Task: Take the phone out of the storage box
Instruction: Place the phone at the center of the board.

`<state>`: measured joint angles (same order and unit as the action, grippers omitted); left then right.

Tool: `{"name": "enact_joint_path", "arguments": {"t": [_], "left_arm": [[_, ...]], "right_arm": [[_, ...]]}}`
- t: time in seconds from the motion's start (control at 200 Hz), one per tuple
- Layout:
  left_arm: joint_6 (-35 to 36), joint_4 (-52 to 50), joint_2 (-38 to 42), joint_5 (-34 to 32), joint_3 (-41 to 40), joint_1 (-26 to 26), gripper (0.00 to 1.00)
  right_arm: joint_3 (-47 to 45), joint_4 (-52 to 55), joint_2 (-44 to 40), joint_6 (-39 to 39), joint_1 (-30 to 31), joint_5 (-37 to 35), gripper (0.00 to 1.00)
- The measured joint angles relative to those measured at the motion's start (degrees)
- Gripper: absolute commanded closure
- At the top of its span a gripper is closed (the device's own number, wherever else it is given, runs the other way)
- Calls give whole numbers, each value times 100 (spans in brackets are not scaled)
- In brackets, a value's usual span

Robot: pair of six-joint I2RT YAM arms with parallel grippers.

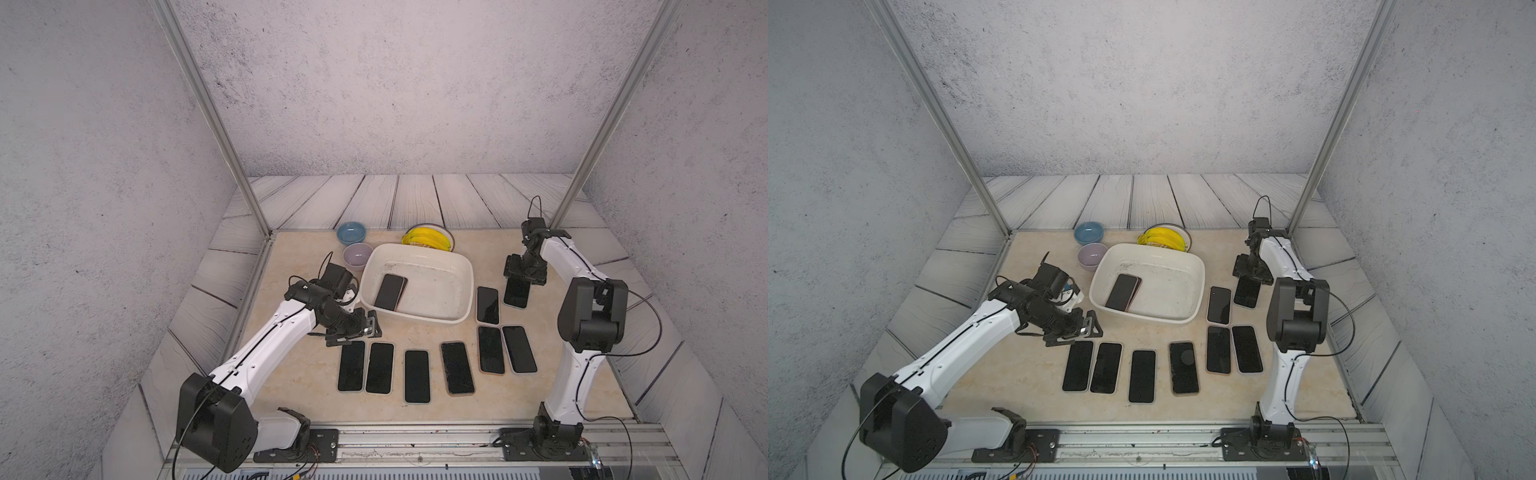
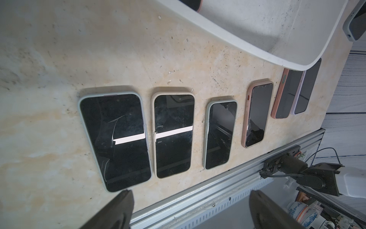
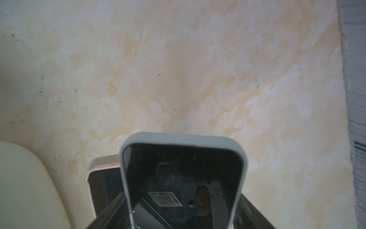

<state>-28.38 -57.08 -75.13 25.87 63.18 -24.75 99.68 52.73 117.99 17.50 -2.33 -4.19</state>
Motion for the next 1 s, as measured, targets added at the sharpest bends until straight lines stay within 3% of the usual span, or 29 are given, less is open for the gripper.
{"name": "enact_joint_path", "arguments": {"t": [0.495, 0.996], "left_arm": [[-57, -94, 94, -118, 0, 0, 3], [-146, 2, 87, -105, -4, 0, 3]], "right_arm": [[83, -157, 599, -533, -26, -48, 32], [-706, -501, 457, -501, -66, 481, 29]]}}
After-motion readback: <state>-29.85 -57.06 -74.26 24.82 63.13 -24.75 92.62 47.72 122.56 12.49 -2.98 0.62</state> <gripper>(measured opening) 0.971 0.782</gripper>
